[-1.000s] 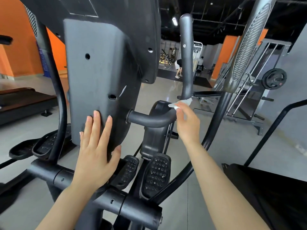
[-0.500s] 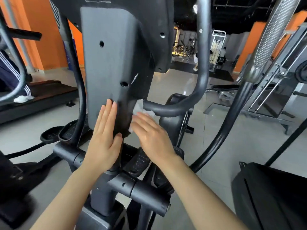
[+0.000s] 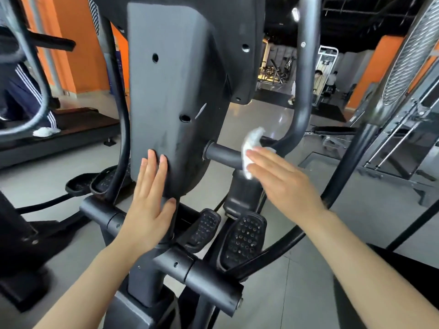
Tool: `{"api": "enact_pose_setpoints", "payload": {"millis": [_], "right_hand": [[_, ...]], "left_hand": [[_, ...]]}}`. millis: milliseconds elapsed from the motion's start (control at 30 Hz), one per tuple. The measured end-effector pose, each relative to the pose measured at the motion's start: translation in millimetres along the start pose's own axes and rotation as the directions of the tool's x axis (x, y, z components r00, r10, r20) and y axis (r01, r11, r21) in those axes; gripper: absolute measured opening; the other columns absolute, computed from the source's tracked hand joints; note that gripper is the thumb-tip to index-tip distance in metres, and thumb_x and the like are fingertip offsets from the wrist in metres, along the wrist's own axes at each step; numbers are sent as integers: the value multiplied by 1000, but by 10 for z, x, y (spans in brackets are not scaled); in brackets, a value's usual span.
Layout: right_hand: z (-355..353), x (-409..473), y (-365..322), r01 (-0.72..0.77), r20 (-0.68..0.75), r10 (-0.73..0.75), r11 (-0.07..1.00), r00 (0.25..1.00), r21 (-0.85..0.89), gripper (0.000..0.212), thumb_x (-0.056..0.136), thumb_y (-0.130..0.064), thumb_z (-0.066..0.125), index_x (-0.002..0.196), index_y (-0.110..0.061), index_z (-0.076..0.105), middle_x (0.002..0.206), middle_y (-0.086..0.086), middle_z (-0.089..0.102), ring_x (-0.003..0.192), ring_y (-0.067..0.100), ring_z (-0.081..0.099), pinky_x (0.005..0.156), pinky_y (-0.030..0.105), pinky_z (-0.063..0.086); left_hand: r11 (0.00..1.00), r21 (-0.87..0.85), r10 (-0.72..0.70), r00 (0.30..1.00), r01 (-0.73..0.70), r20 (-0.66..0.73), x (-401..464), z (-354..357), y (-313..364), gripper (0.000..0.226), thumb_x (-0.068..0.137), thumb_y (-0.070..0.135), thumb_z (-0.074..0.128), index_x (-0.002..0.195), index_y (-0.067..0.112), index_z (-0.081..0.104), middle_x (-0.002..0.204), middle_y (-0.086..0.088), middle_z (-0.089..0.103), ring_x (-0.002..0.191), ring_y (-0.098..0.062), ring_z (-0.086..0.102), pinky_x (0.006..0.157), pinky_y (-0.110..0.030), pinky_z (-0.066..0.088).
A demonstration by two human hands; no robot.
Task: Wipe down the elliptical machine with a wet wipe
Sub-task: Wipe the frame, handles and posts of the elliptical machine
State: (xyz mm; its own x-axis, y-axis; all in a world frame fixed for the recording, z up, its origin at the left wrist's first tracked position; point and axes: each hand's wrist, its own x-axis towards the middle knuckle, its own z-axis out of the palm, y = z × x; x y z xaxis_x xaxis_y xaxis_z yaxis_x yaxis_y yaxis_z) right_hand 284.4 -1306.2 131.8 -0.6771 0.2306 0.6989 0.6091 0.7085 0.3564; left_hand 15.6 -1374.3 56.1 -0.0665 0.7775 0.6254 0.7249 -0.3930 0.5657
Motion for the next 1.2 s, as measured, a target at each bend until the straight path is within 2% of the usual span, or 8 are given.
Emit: {"api": "enact_pose_setpoints", "payload": {"millis": [200, 400, 533, 700, 800, 900, 1033, 1200], "right_hand": [[358, 544, -180, 7, 129, -14, 999, 992, 53, 34, 86, -7, 38, 98, -5, 70, 123, 10, 65, 117, 27, 60, 78, 42, 59], [58, 231, 23, 107, 121, -105, 994, 987, -12, 37, 76, 12, 65, 109, -4, 70, 121, 9, 66, 117, 24, 60, 104, 36, 44], [-74, -26, -102, -71, 32, 73, 996, 997, -54, 33, 71, 14, 73, 99, -3, 73, 112, 7, 71, 113, 18, 56, 103, 30, 38], [113, 75, -946, -228, -20, 246, 922, 969, 314, 19, 90, -3, 56, 99, -7, 73, 115, -1, 69, 110, 8, 61, 100, 19, 45], [330, 388, -1455, -295, -1, 342, 813, 940, 502, 24, 97, -14, 50, 104, -11, 73, 116, -4, 68, 107, 5, 63, 92, 22, 50], [665, 789, -1906, -358, -26, 456, 731, 890, 581, 29, 100, -20, 45, 106, -13, 73, 114, -5, 69, 106, 4, 64, 90, 19, 49], [1209, 1439, -2444, -526, 41, 612, 641, 790, 558, 23, 95, -17, 49, 107, -22, 68, 108, -18, 63, 97, -11, 59, 84, 7, 43], [1691, 2064, -2769, -781, 300, 782, 345, 546, 521, 26, 93, -41, 49, 112, -31, 65, 104, -22, 65, 87, -8, 62, 75, 6, 44]], "left_hand": [[997, 66, 43, 999, -41, -17, -37, 24, -79, 73, 92, 29, 41, 156, 19, 8, 163, 10, -9, 151, -16, -6, 118, -16, -4], [991, 103, 88, 996, -88, -4, -219, 52, -156, 67, 96, 31, 41, 156, 20, 13, 165, 5, 1, 151, -19, 5, 121, -23, 3], [993, 93, 82, 995, -77, -57, -369, 1, -224, 55, 96, 27, 44, 149, 17, 36, 160, 3, 26, 145, -14, 28, 120, -29, 17], [986, -167, -10, 979, -25, -203, -320, -121, -165, 31, 92, 26, 51, 119, 19, 64, 123, 8, 61, 121, -5, 52, 104, -13, 33], [869, -490, -125, 989, 71, -77, -180, -357, -269, 22, 90, 35, 54, 107, 33, 68, 109, 16, 68, 109, -5, 61, 95, -20, 44], [617, -762, -99, 980, 196, 172, -49, -736, -649, 25, 87, 46, 62, 105, 30, 70, 107, 7, 72, 104, -10, 66, 89, -22, 50], [509, -782, -115, 929, 358, 351, 176, -1179, -1436, 16, 81, 18, 70, 95, 24, 74, 97, 3, 74, 93, -9, 68, 79, -16, 50], [420, -750, -272, 859, 512, 434, 478, -1494, -2137, 9, 78, 16, 77, 76, 15, 68, 78, -7, 66, 69, -15, 61, 62, -20, 48]]}}
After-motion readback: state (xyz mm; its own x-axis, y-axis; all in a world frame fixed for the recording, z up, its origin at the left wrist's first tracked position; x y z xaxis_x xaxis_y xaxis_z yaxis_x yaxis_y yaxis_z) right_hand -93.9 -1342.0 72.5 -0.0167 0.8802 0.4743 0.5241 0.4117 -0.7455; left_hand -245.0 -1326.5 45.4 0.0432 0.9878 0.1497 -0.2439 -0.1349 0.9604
